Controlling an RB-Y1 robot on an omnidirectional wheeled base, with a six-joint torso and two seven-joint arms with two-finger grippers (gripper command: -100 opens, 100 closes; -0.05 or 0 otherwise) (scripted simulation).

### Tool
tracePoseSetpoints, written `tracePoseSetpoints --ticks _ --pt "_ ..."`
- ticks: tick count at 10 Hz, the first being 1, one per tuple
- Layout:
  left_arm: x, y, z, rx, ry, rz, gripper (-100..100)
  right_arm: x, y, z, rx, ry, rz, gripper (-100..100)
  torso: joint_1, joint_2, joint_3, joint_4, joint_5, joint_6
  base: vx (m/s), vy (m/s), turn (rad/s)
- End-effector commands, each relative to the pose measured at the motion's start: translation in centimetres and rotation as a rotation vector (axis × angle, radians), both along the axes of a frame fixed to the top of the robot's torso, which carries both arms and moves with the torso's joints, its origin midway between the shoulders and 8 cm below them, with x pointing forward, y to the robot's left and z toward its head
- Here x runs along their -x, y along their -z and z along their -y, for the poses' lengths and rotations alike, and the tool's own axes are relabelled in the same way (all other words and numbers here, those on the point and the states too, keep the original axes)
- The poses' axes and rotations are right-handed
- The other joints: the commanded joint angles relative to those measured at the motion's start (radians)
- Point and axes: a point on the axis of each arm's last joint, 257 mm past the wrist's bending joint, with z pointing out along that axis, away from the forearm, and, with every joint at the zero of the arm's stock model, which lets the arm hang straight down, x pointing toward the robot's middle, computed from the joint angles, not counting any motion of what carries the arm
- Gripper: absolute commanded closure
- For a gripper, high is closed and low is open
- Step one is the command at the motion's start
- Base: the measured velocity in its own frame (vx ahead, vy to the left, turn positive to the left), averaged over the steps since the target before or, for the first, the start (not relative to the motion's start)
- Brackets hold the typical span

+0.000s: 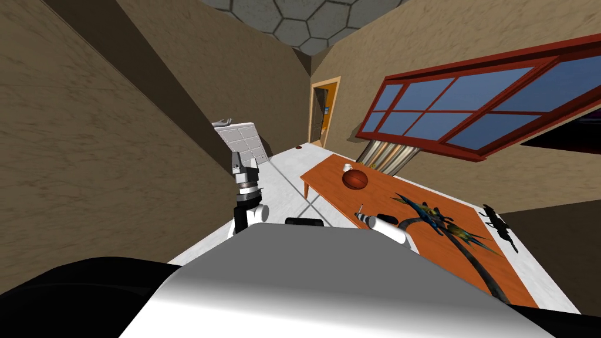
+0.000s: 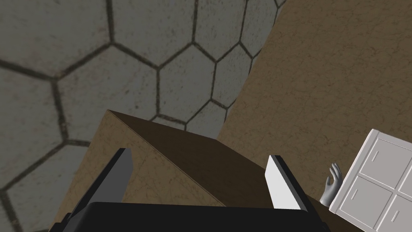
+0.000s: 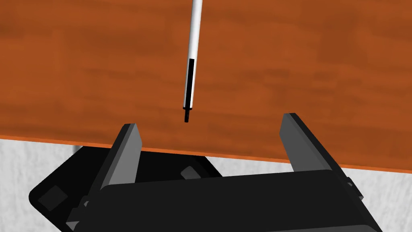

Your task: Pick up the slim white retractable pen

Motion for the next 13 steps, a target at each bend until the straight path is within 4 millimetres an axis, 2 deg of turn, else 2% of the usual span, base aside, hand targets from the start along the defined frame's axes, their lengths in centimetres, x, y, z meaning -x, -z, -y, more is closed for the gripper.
tracePoseSetpoints --ticks 1,6,7,8,9,13 --pt "0.0 0.0 0.0 0.000 0.000 0.000 0 1.6 1.1 -0.3 -0.043 0.056 -0.030 -100 0.000 0.000 0.000 0.000 0.000 0.000 0.107 -0.006 0.061" --pt "0.0 0.0 0.0 0.000 0.000 0.000 0 5.8 3.2 -1.0 -0.141 0.192 -0.100 -100 0.000 0.003 0.001 0.000 0.000 0.000 0.071 -0.005 0.053" --pt "0.0 0.0 0.0 0.000 0.000 0.000 0 5.3 2.9 -0.9 -0.128 0.174 -0.091 -100 0.000 0.002 0.001 0.000 0.000 0.000 0.035 0.000 0.007" --pt "0.0 0.0 0.0 0.000 0.000 0.000 0 5.4 3.0 -0.9 -0.131 0.178 -0.093 0 0.001 0.004 0.002 0.001 0.000 0.000 0.006 0.000 -0.001" --pt "0.0 0.0 0.0 0.000 0.000 0.000 0 5.5 3.7 -1.2 -0.131 0.170 -0.093 -100 0.001 0.006 0.003 0.001 0.000 0.000 0.030 -0.015 -0.054" --pt "0.0 0.0 0.0 0.000 0.000 0.000 0 5.8 5.3 -1.9 -0.130 0.150 -0.094 -100 -0.001 0.005 0.002 0.001 0.000 0.000 0.044 -0.020 -0.053"
